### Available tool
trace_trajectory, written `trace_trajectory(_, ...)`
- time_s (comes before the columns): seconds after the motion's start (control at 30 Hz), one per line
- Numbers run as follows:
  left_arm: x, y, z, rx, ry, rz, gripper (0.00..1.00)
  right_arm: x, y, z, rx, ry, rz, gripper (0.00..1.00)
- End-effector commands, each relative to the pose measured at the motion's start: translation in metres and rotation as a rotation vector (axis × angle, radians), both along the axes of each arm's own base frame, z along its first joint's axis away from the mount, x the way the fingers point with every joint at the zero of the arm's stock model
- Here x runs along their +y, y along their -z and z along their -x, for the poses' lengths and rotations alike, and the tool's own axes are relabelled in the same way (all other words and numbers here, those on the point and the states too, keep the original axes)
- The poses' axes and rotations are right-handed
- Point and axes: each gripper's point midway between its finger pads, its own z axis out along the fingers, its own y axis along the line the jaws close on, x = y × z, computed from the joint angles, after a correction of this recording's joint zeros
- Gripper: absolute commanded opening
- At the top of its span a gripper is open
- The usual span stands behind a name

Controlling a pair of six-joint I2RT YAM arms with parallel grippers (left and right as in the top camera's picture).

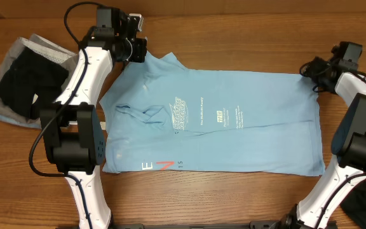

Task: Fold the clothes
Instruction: 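Move both grippers to the shirt's upper shoulder corners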

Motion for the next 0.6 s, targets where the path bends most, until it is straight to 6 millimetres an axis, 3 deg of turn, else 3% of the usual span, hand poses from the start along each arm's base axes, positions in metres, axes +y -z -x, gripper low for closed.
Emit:
trace_trajectory(0.0, -0.005, -0.003, 0.001, -0.011, 0.023, -0.002, 0.04, 0.005, 0.035, 0.020, 0.110, 0.011, -0.023, 0.48)
trace_trajectory(0.1, -0.005, -0.003, 0.001, -0.010, 0.023, -0.002, 0.04, 0.006, 0.038, 0.027, 0.143, 0.013, -0.035, 0.25)
trace_trajectory(0.27, -0.004, -0.007, 0.002, -0.014, 0.022, -0.002, 0.04, 0.001, 0.026, 0.030, 0.135, 0.022, -0.049, 0.04)
trace_trajectory(0.4, -0.002, -0.017, 0.003, -0.029, 0.019, -0.009, 0.04, 0.006, -0.004, 0.024, 0.063, -0.005, -0.095, 0.04)
trace_trajectory(0.57, 0.005, -0.043, 0.009, -0.069, 0.013, -0.047, 0.04, 0.010, -0.057, 0.025, -0.019, -0.027, -0.122, 0.04)
